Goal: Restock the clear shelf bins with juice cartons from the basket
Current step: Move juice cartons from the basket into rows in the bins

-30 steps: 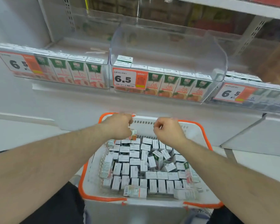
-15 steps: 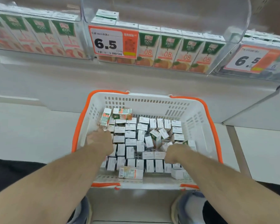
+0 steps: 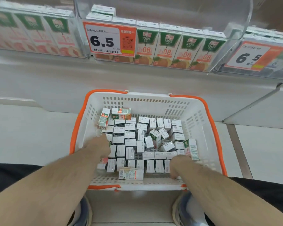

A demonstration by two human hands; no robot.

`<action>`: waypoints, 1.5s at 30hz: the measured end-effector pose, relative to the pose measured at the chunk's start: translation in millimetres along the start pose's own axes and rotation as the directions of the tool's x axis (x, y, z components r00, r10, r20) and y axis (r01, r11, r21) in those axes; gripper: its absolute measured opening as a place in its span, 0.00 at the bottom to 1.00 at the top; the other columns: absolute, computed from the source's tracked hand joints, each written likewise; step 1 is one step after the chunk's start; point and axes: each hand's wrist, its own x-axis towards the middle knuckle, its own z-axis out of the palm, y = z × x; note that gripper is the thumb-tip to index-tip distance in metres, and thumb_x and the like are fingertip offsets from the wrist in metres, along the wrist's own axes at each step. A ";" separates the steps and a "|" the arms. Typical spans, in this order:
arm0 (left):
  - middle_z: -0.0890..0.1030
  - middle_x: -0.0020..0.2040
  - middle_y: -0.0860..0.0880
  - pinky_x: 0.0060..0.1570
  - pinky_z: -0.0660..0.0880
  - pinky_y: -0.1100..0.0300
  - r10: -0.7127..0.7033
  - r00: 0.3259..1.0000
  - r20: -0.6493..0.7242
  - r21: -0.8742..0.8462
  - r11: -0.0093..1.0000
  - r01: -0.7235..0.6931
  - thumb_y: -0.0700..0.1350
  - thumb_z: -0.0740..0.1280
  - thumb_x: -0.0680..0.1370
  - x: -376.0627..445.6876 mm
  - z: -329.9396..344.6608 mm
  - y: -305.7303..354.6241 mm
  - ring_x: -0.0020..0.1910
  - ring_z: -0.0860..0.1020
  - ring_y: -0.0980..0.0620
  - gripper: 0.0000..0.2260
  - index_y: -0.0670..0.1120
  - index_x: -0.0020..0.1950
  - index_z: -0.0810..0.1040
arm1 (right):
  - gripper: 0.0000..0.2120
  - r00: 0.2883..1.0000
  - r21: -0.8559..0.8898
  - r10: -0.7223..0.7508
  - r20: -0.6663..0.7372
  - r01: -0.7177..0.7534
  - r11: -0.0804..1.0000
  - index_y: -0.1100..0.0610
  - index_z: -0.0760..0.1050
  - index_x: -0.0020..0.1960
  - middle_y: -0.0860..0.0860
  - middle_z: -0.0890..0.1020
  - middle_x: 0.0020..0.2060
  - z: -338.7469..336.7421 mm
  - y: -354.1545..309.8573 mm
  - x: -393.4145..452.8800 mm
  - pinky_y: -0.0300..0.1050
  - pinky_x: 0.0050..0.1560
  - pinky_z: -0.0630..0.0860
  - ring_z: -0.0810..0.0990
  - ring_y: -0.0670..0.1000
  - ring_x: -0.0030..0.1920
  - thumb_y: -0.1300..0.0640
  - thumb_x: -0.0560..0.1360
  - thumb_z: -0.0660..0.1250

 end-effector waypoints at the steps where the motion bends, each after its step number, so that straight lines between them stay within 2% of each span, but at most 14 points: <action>1: 0.76 0.57 0.44 0.39 0.76 0.57 0.003 1.000 0.028 -0.116 0.993 0.000 0.39 0.66 0.75 0.2 -2.2 -1.0 0.46 0.76 0.50 0.29 0.45 0.73 0.59 | 0.21 1.000 0.026 -0.002 -0.021 0.002 1.000 0.58 0.73 0.67 0.54 0.78 0.60 0.5 3.2 -1.8 0.52 0.60 0.74 0.78 0.56 0.59 0.50 0.76 0.66; 5: 0.73 0.64 0.38 0.30 0.71 0.59 0.067 0.990 0.128 -0.566 0.824 0.017 0.36 0.73 0.73 -12.1 -26.3 4.8 0.35 0.74 0.52 0.37 0.46 0.75 0.56 | 0.21 0.991 0.246 -0.013 -0.131 0.045 0.968 0.60 0.73 0.66 0.55 0.77 0.63 -3.0 23.9 -18.3 0.49 0.62 0.74 0.77 0.56 0.61 0.49 0.79 0.62; 8: 0.76 0.57 0.39 0.35 0.76 0.56 0.139 0.981 0.134 -0.685 0.728 -0.010 0.36 0.73 0.72 -27.8 -55.3 16.6 0.39 0.77 0.49 0.25 0.43 0.65 0.67 | 0.20 0.971 0.419 0.005 -0.240 0.099 0.903 0.60 0.73 0.66 0.55 0.78 0.63 -11.0 43.6 -38.8 0.46 0.58 0.73 0.78 0.54 0.58 0.48 0.81 0.59; 10: 0.78 0.54 0.40 0.40 0.78 0.54 0.186 0.977 0.101 -0.718 0.694 -0.057 0.36 0.71 0.72 -39.3 -80.4 24.4 0.44 0.77 0.46 0.12 0.40 0.53 0.75 | 0.16 0.950 0.527 0.017 -0.311 0.157 0.835 0.60 0.75 0.56 0.55 0.80 0.53 -20.0 57.9 -51.0 0.43 0.49 0.76 0.81 0.53 0.48 0.48 0.81 0.56; 13: 0.80 0.46 0.43 0.35 0.74 0.58 0.263 0.963 0.051 -0.752 0.645 -0.137 0.37 0.69 0.71 -61.0 -122.5 32.8 0.41 0.75 0.47 0.08 0.41 0.50 0.78 | 0.17 0.928 0.791 0.033 -0.372 0.298 0.534 0.60 0.73 0.44 0.56 0.80 0.32 -42.9 77.4 -74.8 0.39 0.28 0.73 0.81 0.52 0.28 0.50 0.82 0.54; 15: 0.81 0.44 0.43 0.37 0.74 0.57 0.318 0.948 0.026 -0.765 0.617 -0.186 0.35 0.67 0.72 -75.9 -149.3 33.8 0.39 0.77 0.47 0.10 0.41 0.53 0.79 | 0.19 0.920 0.884 0.015 -0.392 0.372 0.284 0.65 0.74 0.47 0.59 0.80 0.29 -60.9 87.9 -97.6 0.40 0.25 0.70 0.79 0.55 0.25 0.50 0.82 0.53; 18: 0.81 0.47 0.39 0.41 0.76 0.53 0.408 0.913 -0.025 -0.796 0.544 -0.265 0.31 0.64 0.74 -102.8 -189.0 32.1 0.40 0.79 0.44 0.10 0.42 0.53 0.76 | 0.20 0.892 0.892 0.028 -0.451 0.450 0.042 0.65 0.75 0.46 0.58 0.75 0.24 -86.9 98.2 -139.8 0.38 0.22 0.63 0.72 0.54 0.21 0.50 0.81 0.53; 22: 0.79 0.56 0.36 0.51 0.78 0.45 0.501 0.854 -0.143 -0.917 0.257 -0.305 0.27 0.59 0.74 -135.3 -220.8 31.8 0.53 0.79 0.39 0.19 0.42 0.62 0.74 | 0.20 0.818 0.789 0.021 -0.575 0.561 -0.252 0.61 0.72 0.36 0.58 0.74 0.25 -110.4 104.6 -194.1 0.37 0.21 0.59 0.68 0.53 0.18 0.51 0.80 0.53; 25: 0.79 0.49 0.38 0.52 0.77 0.43 0.539 0.828 -0.153 -0.983 0.005 -0.185 0.27 0.56 0.71 -146.0 -213.0 33.4 0.46 0.80 0.40 0.21 0.40 0.62 0.72 | 0.22 0.800 0.703 0.010 -0.599 0.533 -0.471 0.57 0.73 0.30 0.56 0.75 0.24 -110.4 100.7 -215.6 0.35 0.21 0.59 0.69 0.52 0.18 0.49 0.78 0.56; 28: 0.77 0.45 0.39 0.52 0.76 0.42 0.560 0.823 -0.094 -0.994 -0.093 -0.050 0.32 0.55 0.65 -147.3 -204.7 38.7 0.41 0.80 0.39 0.21 0.40 0.57 0.71 | 0.22 0.799 0.631 -0.022 -0.601 0.456 -0.627 0.57 0.75 0.30 0.55 0.77 0.25 -105.8 92.0 -215.9 0.33 0.20 0.60 0.70 0.51 0.18 0.45 0.76 0.61; 32: 0.76 0.39 0.44 0.50 0.75 0.46 0.585 0.811 -0.022 -0.989 -0.132 0.068 0.45 0.59 0.72 -145.2 -206.4 41.6 0.37 0.77 0.45 0.08 0.44 0.45 0.76 | 0.07 0.772 0.610 -0.031 -0.635 0.477 -0.632 0.59 0.73 0.32 0.55 0.76 0.23 -112.8 81.1 -218.4 0.34 0.21 0.60 0.69 0.51 0.17 0.56 0.65 0.64; 35: 0.74 0.32 0.48 0.41 0.77 0.52 0.531 0.847 -0.007 -0.993 -0.101 0.055 0.54 0.63 0.77 -137.0 -207.7 43.1 0.31 0.75 0.48 0.13 0.48 0.37 0.74 | 0.03 0.758 0.584 -0.006 -0.652 0.497 -0.642 0.59 0.74 0.33 0.55 0.76 0.24 -120.1 76.7 -220.4 0.34 0.22 0.61 0.70 0.50 0.18 0.59 0.63 0.64; 40: 0.71 0.32 0.48 0.39 0.71 0.57 0.426 0.904 -0.039 -0.999 0.016 -0.051 0.41 0.65 0.71 -134.8 -209.9 36.3 0.30 0.70 0.49 0.04 0.46 0.36 0.75 | 0.08 0.700 0.529 0.132 -0.702 0.637 -0.560 0.60 0.73 0.44 0.55 0.78 0.29 -137.4 65.9 -221.2 0.39 0.25 0.63 0.70 0.49 0.22 0.69 0.74 0.59; 45: 0.82 0.45 0.45 0.31 0.71 0.61 0.332 0.903 -0.273 -0.889 0.271 -0.368 0.34 0.63 0.71 -142.2 -216.4 19.6 0.32 0.76 0.51 0.15 0.48 0.50 0.83 | 0.15 0.478 0.386 0.335 -0.812 0.870 -0.307 0.58 0.76 0.50 0.55 0.81 0.38 -157.3 42.3 -233.8 0.38 0.28 0.69 0.73 0.48 0.30 0.74 0.70 0.68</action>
